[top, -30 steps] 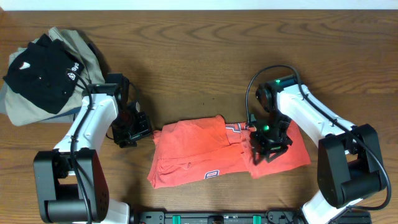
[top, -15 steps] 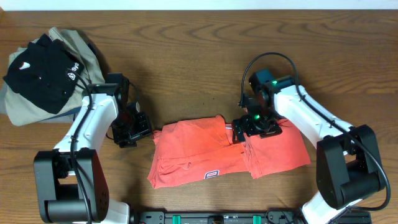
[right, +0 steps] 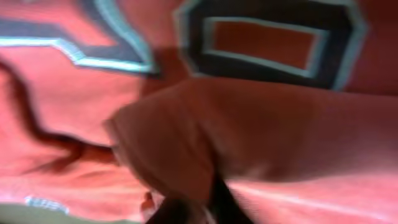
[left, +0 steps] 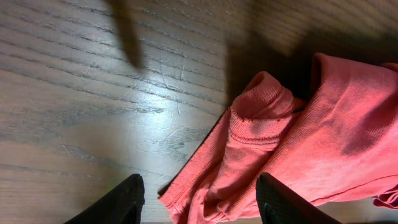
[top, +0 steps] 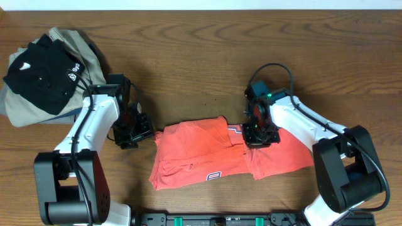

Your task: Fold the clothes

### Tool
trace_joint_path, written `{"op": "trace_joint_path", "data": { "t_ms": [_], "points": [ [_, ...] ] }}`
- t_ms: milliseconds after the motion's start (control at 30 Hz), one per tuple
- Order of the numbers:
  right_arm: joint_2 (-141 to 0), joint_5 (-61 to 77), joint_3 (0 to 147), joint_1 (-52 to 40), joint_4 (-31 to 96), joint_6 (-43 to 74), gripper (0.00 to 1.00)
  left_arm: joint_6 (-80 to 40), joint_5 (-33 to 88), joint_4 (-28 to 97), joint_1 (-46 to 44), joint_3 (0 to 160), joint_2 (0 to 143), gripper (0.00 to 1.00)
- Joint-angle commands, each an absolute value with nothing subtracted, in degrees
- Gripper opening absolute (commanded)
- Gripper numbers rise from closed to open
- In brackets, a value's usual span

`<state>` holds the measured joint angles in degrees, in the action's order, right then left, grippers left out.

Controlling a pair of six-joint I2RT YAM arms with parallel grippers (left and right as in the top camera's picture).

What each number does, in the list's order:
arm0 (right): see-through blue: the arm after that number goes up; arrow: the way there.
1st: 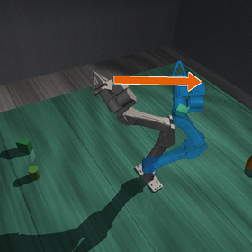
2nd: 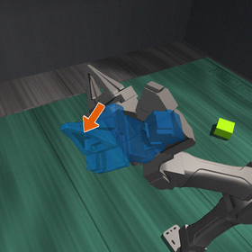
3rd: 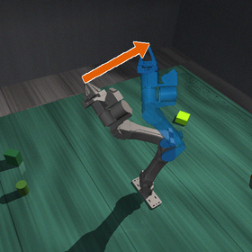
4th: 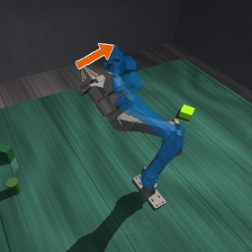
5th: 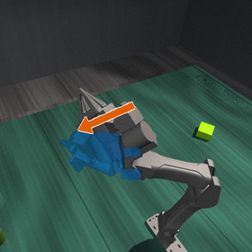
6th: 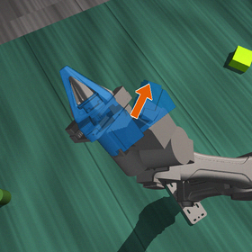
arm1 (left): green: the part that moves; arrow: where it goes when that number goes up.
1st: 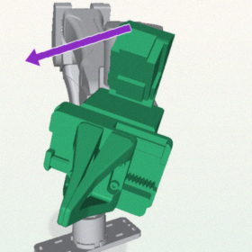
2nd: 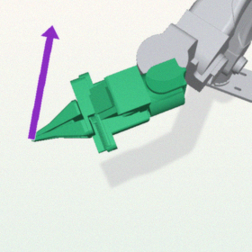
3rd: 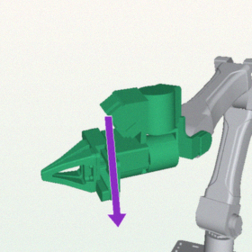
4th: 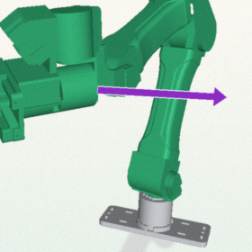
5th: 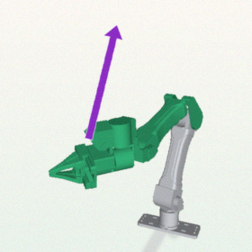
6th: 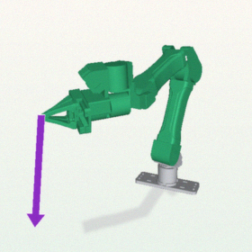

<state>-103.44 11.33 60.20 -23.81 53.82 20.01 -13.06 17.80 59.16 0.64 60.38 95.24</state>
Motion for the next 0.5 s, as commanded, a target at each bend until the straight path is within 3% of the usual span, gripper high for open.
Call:
{"op": "trace_joint_path", "data": {
  "t_ms": [0, 467],
  "points": [
    [-102.35, 9.04, 60.03, -24.43, 52.64, 23.38, 0.01, -12.71, 17.52, 59.44, 0.78, 60.97, 94.94, 0.60],
    [-98.54, 9.91, 73.30, -22.96, 60.69, 21.58, 0.01, -12.71, 17.52, 59.46, 0.78, 60.97, 94.94, 0.59]
  ]
}}
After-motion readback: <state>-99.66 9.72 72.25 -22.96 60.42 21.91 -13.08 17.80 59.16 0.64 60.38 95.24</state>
